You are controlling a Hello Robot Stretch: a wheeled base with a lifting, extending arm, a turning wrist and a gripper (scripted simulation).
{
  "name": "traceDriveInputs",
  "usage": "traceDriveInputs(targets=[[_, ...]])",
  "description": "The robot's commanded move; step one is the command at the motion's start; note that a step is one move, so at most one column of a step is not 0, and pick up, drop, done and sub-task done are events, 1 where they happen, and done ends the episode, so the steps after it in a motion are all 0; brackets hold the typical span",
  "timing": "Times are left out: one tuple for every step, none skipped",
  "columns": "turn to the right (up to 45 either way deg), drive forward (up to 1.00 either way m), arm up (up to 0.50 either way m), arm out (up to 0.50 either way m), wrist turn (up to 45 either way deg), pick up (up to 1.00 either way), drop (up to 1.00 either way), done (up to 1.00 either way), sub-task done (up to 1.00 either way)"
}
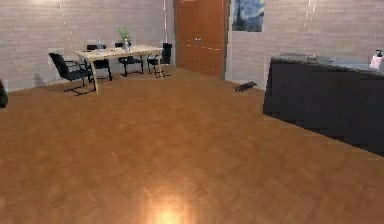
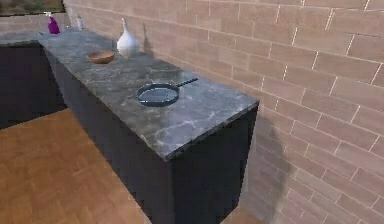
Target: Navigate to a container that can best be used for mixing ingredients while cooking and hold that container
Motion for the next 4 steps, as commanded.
traceDriveInputs(targets=[[9.0, 0.00, 0.00, 0.00, 0.0, 0.00, 0.00, 0.00, 0.00], [0.0, 0.60, 0.00, 0.00, 0.0, 0.00, 0.00, 0.00, 0.00], [45.0, 0.00, 0.00, 0.00, 0.0, 0.00, 0.00, 0.00, 0.00], [0.0, 0.40, 0.00, 0.00, 0.0, 0.00, 0.00, 0.00, 0.00]])
